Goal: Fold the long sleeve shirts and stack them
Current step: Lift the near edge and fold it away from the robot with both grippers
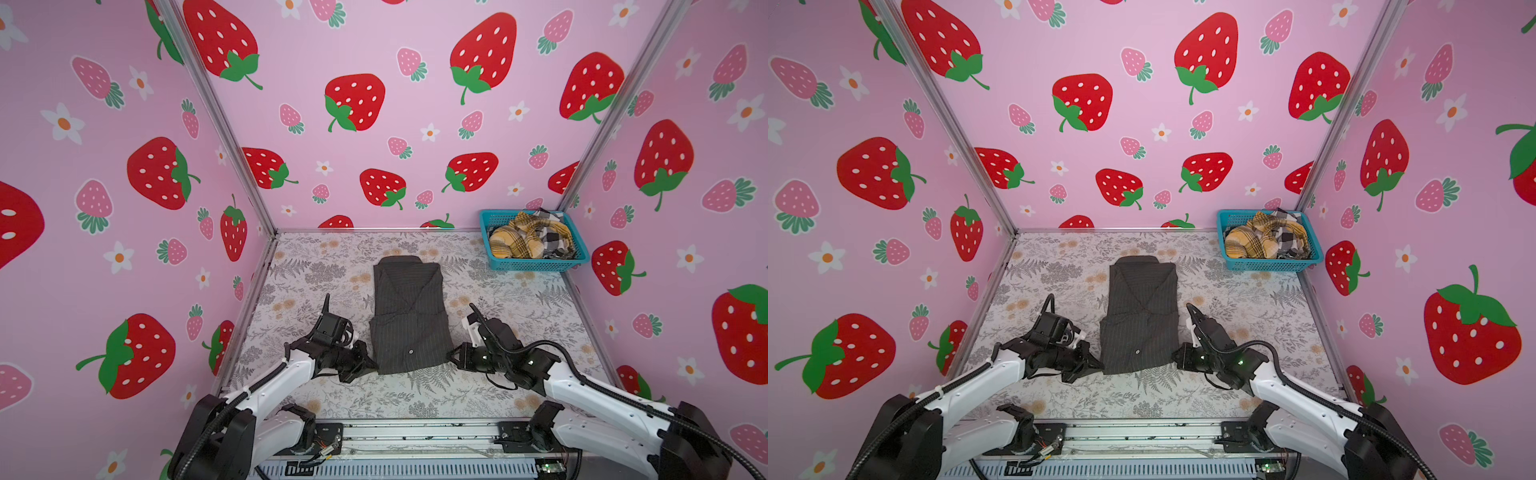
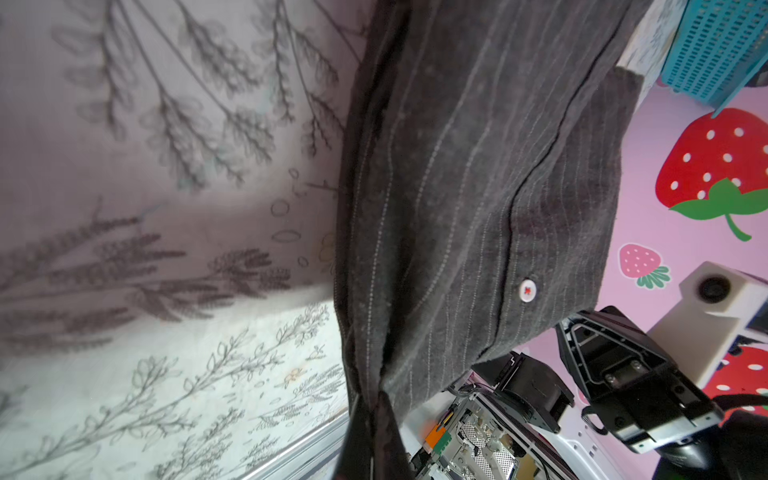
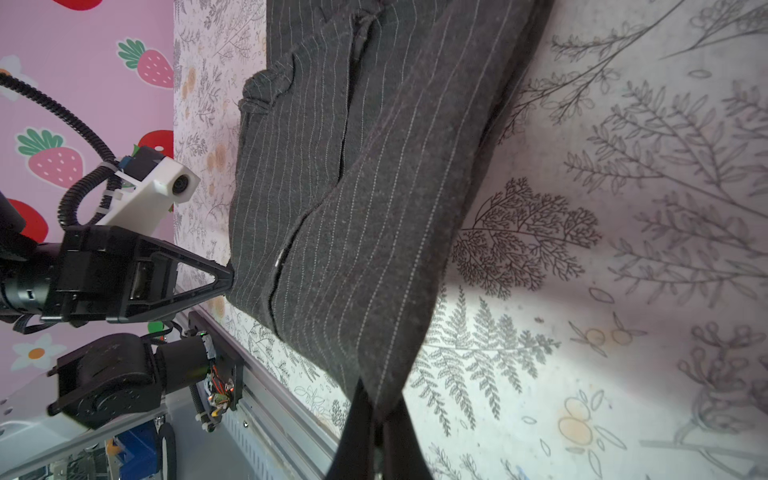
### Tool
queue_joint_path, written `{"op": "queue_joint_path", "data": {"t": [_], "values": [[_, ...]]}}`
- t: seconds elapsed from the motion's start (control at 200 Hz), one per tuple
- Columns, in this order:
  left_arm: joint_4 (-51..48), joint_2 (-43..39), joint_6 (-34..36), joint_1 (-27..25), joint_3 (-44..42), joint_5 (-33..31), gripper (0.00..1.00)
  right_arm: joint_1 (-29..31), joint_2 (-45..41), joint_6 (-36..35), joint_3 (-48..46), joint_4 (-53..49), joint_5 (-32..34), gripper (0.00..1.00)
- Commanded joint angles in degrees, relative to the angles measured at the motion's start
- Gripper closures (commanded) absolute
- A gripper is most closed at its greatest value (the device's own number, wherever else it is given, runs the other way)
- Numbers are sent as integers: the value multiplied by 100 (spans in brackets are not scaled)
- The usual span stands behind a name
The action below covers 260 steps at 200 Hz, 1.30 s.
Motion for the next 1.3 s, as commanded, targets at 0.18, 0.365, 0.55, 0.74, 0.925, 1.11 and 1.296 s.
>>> {"op": "queue_joint_path", "data": {"t": [0.18, 0.365, 0.55, 0.74, 0.925, 1.11, 1.296], "values": [[-441, -1166, -588, -434, -121, -128, 100, 613, -618, 107, 463, -1076, 573, 100], [-499, -1568, -782, -529, -206, -114, 100, 1101, -651, 245, 736, -1191, 901, 100], [-588, -1818, -848, -529, -366, -168, 100, 1207, -724, 301, 812, -1207, 1098, 100], [-421, -1822, -996, -533, -571, -73, 100, 1210, -821, 424, 649, -1187, 1134, 100], [-537, -2093, -1025, -534, -516, -169, 100, 1215, -1022, 476, 594, -1175, 1212, 100], [-489, -2256, -1231, -533, -539, -209, 100, 1216, -1057, 504, 661, -1244, 1305, 100], [-467, -2402, -1461, -528, -374, -306, 100, 1207, -1216, 704, 722, -1283, 1547, 100]]}}
